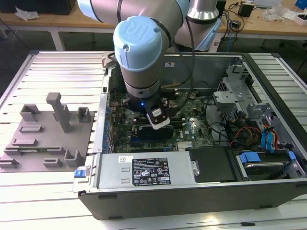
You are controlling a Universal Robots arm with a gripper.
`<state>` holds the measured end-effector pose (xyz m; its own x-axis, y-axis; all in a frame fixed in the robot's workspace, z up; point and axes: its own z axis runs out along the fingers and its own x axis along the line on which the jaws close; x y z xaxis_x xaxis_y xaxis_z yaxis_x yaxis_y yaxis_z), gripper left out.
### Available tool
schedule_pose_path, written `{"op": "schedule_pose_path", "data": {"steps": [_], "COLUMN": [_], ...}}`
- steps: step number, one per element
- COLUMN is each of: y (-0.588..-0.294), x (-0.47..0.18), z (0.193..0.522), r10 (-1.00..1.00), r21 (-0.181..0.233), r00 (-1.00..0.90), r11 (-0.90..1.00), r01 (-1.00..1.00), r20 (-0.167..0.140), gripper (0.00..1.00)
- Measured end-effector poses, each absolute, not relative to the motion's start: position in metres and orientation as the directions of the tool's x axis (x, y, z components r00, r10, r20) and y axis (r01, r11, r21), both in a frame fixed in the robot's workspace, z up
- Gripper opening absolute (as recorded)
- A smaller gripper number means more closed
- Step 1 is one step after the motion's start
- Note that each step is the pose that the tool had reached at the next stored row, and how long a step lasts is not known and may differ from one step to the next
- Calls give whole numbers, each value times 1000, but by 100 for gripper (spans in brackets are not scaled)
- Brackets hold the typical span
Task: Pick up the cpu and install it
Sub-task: 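Install the second cpu locking lever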
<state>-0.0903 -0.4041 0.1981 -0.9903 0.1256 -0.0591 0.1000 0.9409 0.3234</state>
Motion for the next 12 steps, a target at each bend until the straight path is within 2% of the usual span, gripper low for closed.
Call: {"op": "schedule_pose_path", "data": {"steps": [10,12], "y": [-404,-404], "x": [-90,-90], "z": [190,203], "r10": [142,142], "r21": [338,337], "r00": [-988,-988], "r11": [934,935], "r01": [115,115], "r20": [-58,-59], "gripper": [11,11]}}
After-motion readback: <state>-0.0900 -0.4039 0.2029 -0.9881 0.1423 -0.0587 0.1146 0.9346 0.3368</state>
